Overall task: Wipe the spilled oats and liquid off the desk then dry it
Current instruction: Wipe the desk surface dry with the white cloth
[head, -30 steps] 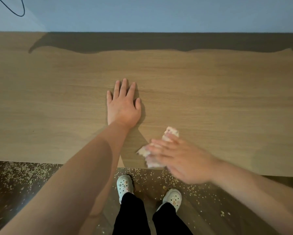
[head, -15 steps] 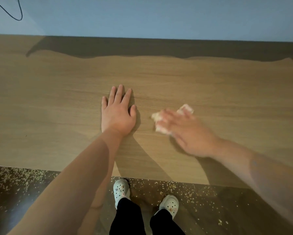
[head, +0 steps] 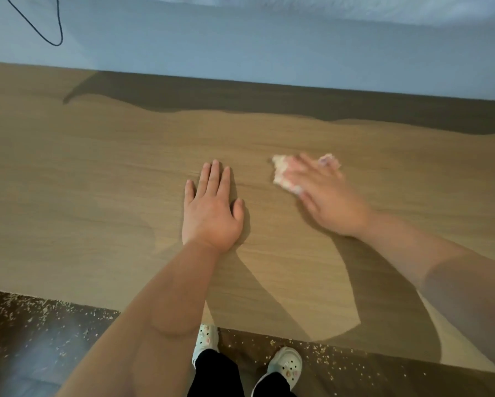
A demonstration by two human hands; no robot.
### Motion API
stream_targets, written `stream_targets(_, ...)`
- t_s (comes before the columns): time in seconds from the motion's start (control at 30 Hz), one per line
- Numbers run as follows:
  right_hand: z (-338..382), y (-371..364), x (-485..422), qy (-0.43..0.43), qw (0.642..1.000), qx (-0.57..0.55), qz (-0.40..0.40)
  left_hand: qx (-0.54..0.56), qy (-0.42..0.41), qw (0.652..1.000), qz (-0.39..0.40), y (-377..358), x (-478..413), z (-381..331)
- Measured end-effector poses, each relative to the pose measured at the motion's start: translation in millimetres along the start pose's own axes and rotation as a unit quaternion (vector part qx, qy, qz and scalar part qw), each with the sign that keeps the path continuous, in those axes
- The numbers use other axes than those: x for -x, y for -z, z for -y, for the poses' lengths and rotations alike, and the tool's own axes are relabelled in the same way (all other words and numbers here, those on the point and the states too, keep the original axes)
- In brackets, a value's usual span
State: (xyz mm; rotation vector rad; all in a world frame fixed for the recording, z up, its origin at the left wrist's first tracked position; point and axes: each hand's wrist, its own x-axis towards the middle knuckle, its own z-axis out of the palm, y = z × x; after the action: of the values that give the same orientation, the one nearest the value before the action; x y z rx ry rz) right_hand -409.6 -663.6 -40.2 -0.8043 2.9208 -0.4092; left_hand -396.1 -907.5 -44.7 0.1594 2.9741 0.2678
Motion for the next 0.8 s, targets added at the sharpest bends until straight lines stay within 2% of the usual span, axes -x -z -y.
stream_targets(0.07, -16.5, 6.4, -22.6, -0.109, 0.994, 0.003, -0.004, -0.004, 0.000, 1.000, 0.001, 0.5, 0.2, 0.1)
stream_targets(0.1, -16.8, 6.2, -40.1, -0.138, 0.990, 0.006, -0.003, -0.004, 0.000, 1.000, 0.001, 0.6, 0.4, 0.1)
stream_targets(0.3, -14.5, 7.9, -141.3, -0.161, 0.987, 0.026, -0.013, 0.003, -0.002, 1.000, -0.005, 0.4, 0.5, -0.1)
stream_targets(0.37, -32.1, 14.3, -146.6, -0.174, 0.985, -0.001, 0.001, 0.008, -0.002, 1.000, -0.004, 0.7, 0.3, -0.2)
stream_targets(0.43, -50.3, 16.6, -132.7, -0.216, 0.976, 0.003, -0.019, 0.010, -0.004, 1.000, -0.007, 0.6, 0.6, -0.1)
stream_targets(0.5, -71.9, 17.2, -104.7, -0.338, 0.937, 0.043, -0.070, 0.009, -0.004, 1.000, 0.000, 0.4, 0.3, 0.3)
stream_targets(0.57, -91.7, 21.4, -77.6, -0.485, 0.865, 0.062, -0.110, 0.004, -0.002, 1.000, 0.001, 0.2, 0.2, 0.6)
stream_targets(0.6, -95.1, 24.6, -69.1, -0.528, 0.840, 0.050, -0.119, 0.004, -0.003, 1.000, -0.001, 0.3, -0.2, 0.3)
stream_targets(0.63, -92.8, 24.4, -66.0, -0.543, 0.831, 0.029, -0.119, 0.005, -0.002, 1.000, -0.003, 0.4, -0.4, 0.1)
stream_targets(0.7, -66.4, 18.8, -65.4, -0.507, 0.856, 0.012, -0.105, 0.003, -0.001, 1.000, -0.007, 0.2, -0.1, 0.1)
stream_targets(0.73, -44.5, 12.2, -63.6, -0.450, 0.887, 0.027, -0.096, 0.002, -0.002, 1.000, -0.003, 0.2, 0.1, 0.0)
stream_targets(0.8, 10.5, -2.7, -46.4, -0.277, 0.957, 0.058, -0.059, 0.002, -0.001, 1.000, 0.001, 0.6, 0.7, -0.6)
